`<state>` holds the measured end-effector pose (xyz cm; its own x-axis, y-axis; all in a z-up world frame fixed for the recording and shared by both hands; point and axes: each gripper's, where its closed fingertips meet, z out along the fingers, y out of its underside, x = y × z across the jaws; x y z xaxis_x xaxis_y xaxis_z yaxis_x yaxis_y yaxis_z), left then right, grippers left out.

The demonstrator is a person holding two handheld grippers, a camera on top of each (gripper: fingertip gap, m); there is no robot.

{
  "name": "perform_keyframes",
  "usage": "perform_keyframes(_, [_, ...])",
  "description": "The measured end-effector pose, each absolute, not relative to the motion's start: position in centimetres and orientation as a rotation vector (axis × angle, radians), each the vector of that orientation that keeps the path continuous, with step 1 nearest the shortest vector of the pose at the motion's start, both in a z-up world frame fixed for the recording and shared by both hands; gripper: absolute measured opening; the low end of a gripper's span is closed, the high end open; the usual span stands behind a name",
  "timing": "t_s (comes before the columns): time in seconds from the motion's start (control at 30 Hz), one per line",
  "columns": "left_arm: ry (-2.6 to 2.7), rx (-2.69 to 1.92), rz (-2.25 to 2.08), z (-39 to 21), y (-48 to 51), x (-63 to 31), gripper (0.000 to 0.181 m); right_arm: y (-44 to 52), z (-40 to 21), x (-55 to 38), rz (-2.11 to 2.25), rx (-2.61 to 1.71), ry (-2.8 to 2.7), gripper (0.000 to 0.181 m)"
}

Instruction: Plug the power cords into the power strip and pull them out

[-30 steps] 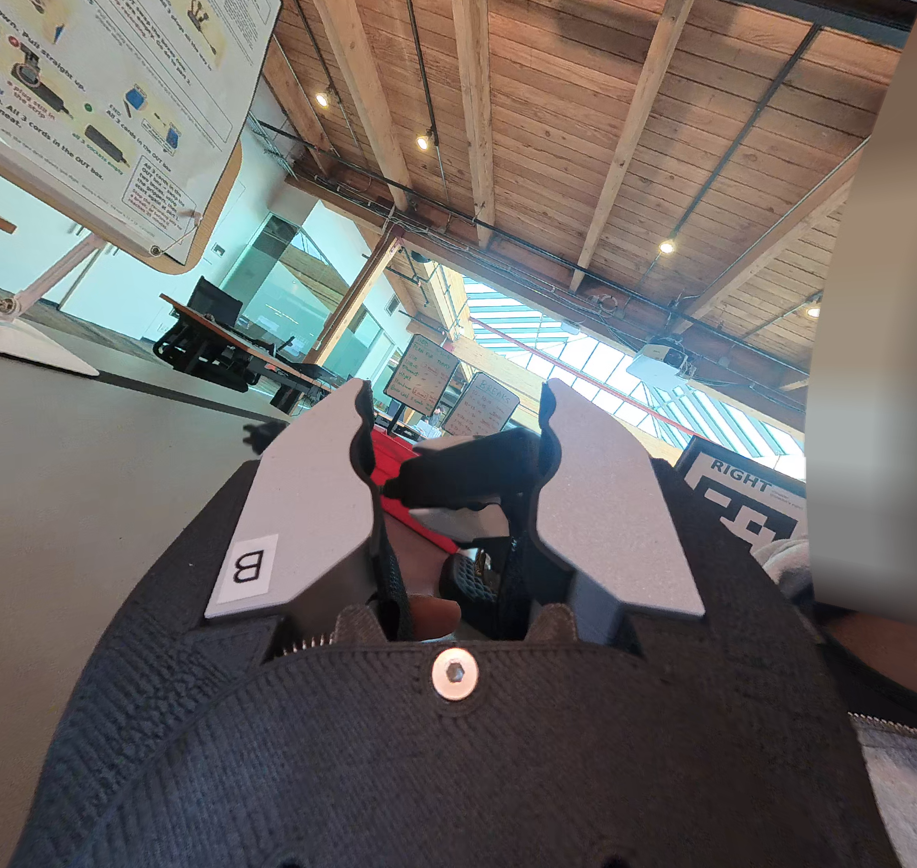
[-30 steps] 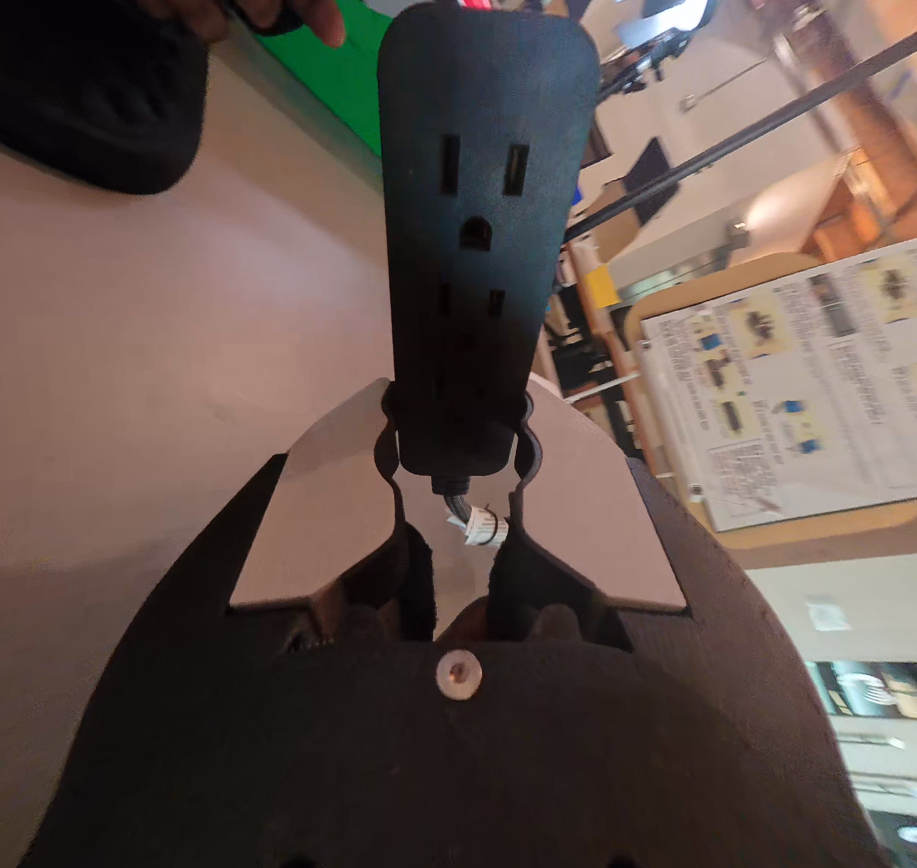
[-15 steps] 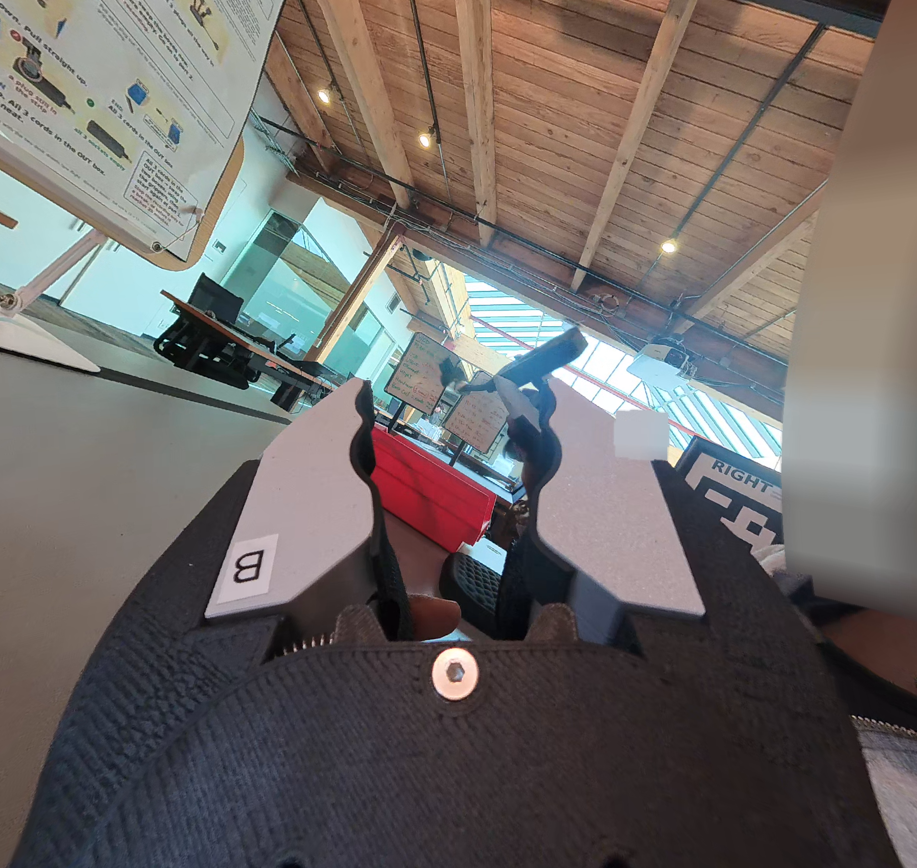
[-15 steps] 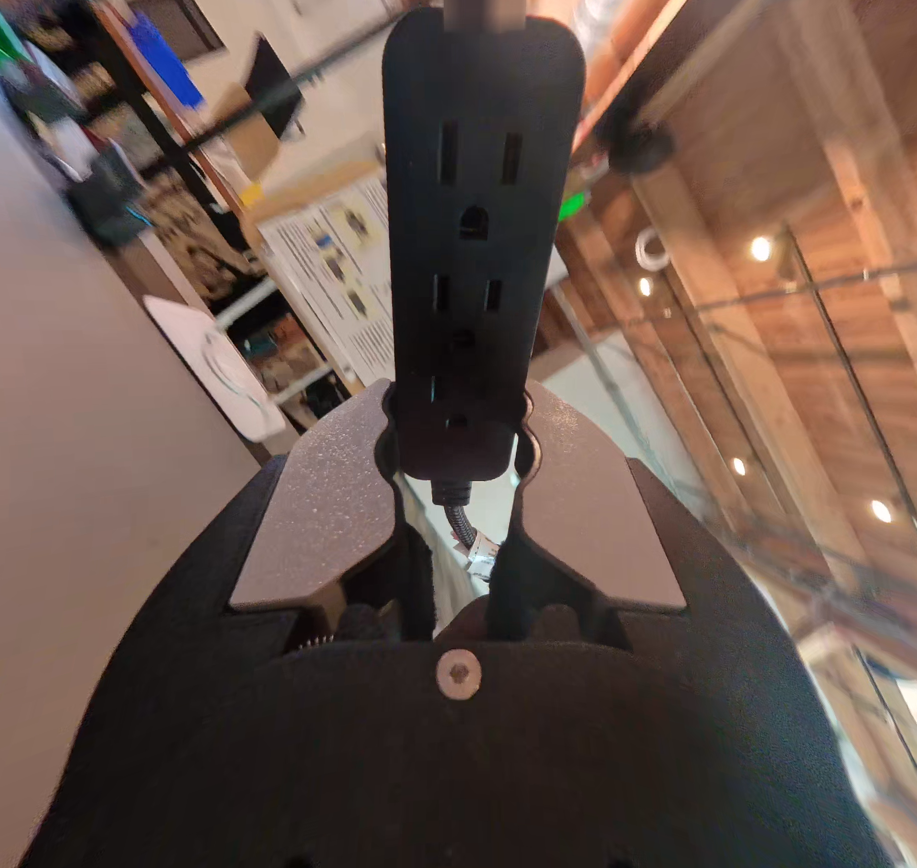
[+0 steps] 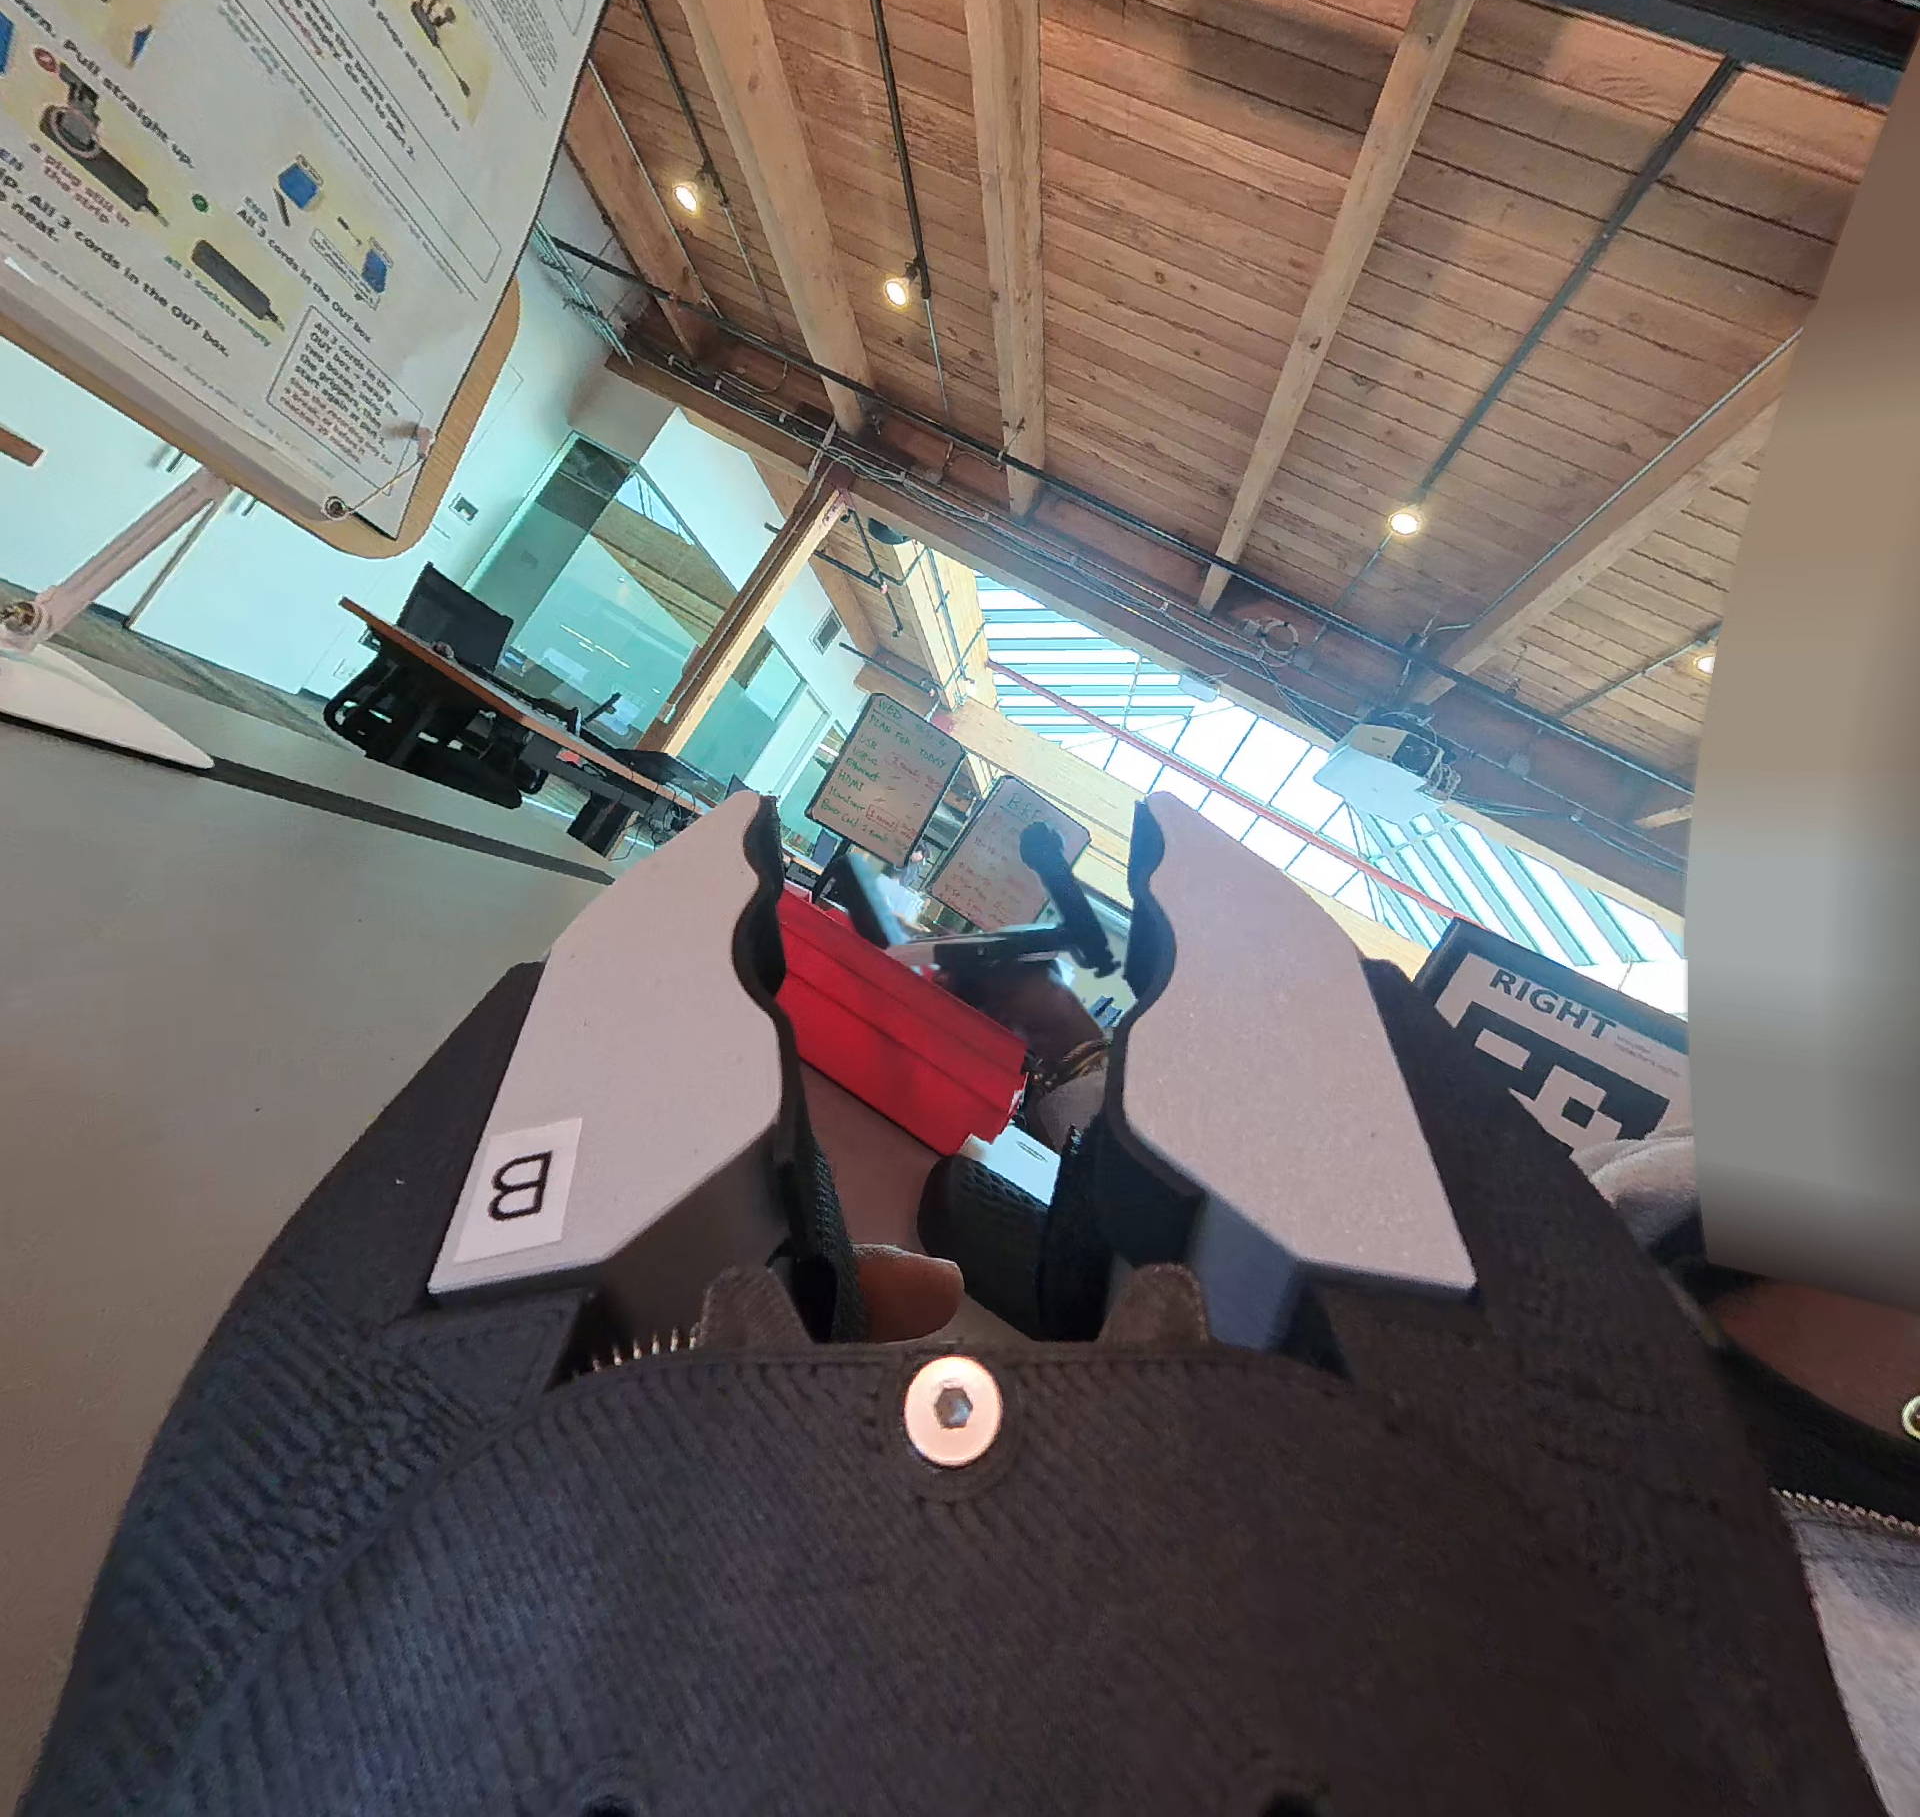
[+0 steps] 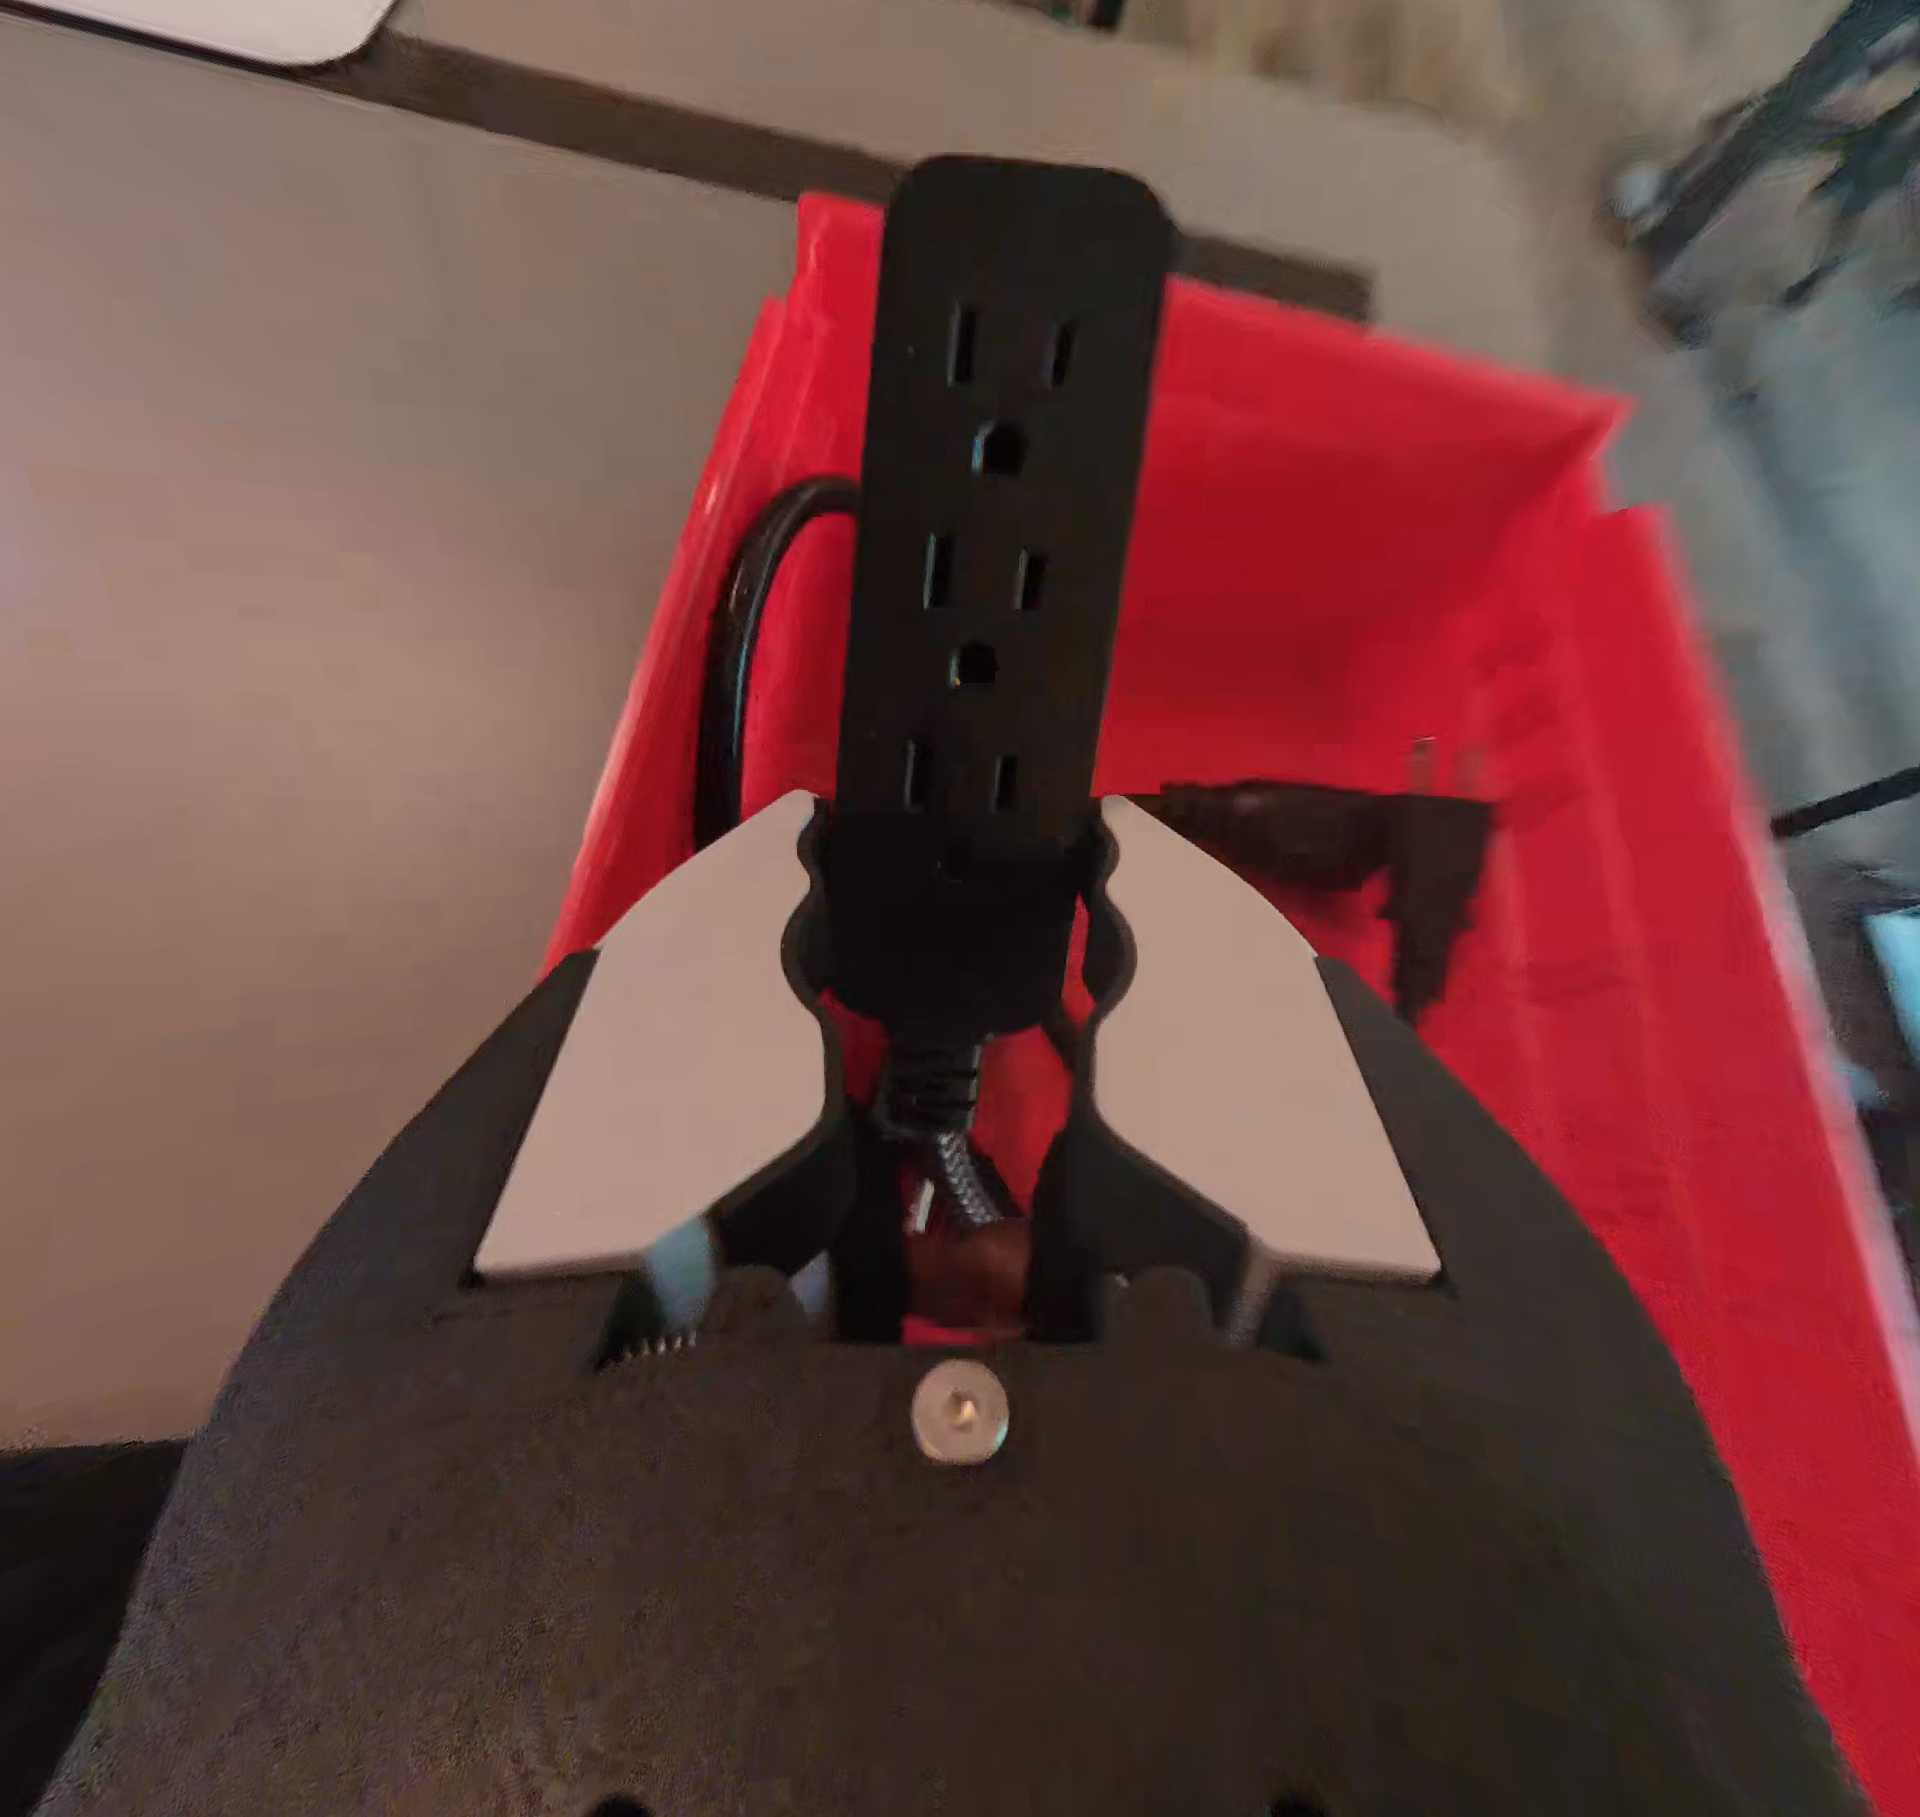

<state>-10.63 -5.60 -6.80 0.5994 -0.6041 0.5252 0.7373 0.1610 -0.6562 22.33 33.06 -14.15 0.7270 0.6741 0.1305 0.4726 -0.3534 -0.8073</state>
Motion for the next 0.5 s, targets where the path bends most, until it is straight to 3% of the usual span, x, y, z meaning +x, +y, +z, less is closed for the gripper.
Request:
perform_keyframes(0.27, [-0.151,-1.034,-0.966,-6.8,-5.6,-10.6,0.063,31.0,-7.1,23.7,0.404,-1.616,-0.661,0.093])
perform_keyframes(0.4, [-0.147,-1.032,-0.962,-6.8,-5.6,-10.5,0.063,26.6,-7.4,23.9,0.453,-1.622,-0.772,0.126])
perform_keyframes(0.47, [-0.149,-1.035,-0.962,-6.8,-5.6,-10.5,0.064,24.5,-9.7,24.4,0.365,-1.698,-0.920,0.126])
perform_keyframes(0.5, [-0.149,-1.036,-0.963,-6.9,-5.5,-10.5,0.064,24.1,-10.8,25.4,0.272,-1.754,-0.956,0.113])
